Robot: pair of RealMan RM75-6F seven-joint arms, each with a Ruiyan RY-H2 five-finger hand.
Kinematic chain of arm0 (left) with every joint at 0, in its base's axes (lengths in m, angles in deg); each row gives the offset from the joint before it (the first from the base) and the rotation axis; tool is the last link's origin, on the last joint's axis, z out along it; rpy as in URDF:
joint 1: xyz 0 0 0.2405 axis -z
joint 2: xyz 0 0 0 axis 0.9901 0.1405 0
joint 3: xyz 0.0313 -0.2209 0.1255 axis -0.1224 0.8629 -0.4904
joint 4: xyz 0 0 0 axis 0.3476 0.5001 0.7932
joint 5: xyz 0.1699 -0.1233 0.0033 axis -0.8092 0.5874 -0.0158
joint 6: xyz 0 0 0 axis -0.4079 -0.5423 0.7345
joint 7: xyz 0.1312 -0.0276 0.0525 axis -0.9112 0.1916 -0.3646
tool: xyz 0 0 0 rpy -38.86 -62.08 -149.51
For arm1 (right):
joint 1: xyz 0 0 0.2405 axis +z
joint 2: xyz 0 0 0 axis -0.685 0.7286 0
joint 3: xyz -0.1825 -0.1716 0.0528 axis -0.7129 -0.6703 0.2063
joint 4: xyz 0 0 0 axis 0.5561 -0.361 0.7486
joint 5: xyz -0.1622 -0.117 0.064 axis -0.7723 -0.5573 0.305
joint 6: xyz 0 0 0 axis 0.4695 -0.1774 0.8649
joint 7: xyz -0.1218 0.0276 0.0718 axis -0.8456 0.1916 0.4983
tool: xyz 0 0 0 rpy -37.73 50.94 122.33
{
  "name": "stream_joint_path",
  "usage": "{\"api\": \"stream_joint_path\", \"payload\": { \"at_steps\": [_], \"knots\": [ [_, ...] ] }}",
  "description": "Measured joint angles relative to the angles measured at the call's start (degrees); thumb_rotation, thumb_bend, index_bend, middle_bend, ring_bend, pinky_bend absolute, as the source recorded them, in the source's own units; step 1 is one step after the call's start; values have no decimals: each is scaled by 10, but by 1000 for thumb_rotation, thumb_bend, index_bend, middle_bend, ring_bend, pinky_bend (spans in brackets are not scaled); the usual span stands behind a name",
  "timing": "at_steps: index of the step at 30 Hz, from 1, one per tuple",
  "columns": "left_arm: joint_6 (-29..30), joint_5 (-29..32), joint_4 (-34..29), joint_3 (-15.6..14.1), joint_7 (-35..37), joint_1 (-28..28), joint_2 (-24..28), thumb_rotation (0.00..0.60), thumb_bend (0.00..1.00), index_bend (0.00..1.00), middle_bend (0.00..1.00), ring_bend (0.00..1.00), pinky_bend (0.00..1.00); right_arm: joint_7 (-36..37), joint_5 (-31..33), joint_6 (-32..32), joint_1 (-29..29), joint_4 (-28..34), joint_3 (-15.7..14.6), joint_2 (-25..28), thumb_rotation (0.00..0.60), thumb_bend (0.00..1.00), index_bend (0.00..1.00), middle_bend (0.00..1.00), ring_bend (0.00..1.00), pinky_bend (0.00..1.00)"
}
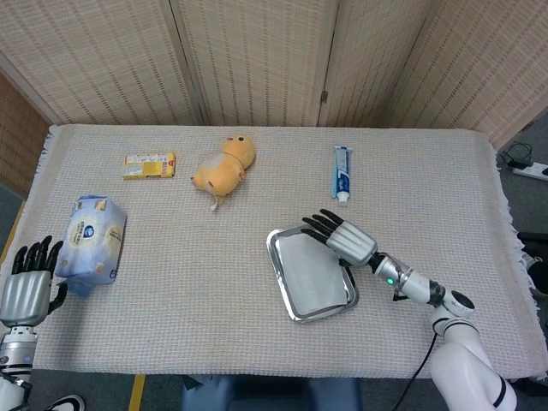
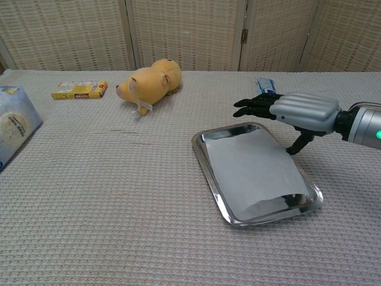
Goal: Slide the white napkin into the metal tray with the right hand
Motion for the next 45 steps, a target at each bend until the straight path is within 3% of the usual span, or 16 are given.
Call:
{"api": "stream_joint_path", "payload": {
  "at_steps": [11,19,45],
  "knots": [
    [-3,-1,2,-2,-3,2,-2,600,483,0,0,0,0,-28,6,-9,3,-3,6,10,600,340,0,2,0,0],
    [-3,-1,2,-2,-3,2,-3,600,484,0,0,0,0,-79,-10,17,12,4,-10,12,600,339,0,0,0,0],
    [5,-15,-10,-8,-5,0,1,600,483,0,0,0,0,-119,-44,-15,7,43,-43,68,600,339,0,0,0,0]
  ]
}}
